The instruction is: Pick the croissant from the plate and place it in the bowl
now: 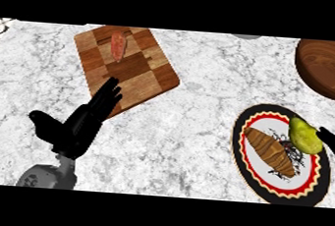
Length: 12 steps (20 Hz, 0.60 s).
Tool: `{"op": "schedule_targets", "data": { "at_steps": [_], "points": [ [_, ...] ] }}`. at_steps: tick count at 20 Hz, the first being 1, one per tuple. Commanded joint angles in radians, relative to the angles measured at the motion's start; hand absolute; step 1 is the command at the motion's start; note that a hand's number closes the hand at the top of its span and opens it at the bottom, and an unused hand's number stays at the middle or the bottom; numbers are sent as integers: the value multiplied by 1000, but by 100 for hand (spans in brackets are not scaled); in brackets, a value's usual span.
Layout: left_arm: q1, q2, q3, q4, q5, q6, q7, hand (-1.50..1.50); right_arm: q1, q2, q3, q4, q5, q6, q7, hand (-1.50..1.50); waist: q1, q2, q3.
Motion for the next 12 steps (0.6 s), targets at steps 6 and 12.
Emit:
{"op": "schedule_targets", "data": {
  "at_steps": [6,12],
  "points": [
    [19,-8,42,-6,0,-53,-11,0,-93,108,51,93,133,145,81,-150,-5,-2,1],
    [-37,-51,61,56,-38,-50,-13,0,-153,230,75,153,247,179,41,-150,-8,-1,1]
  ]
}}
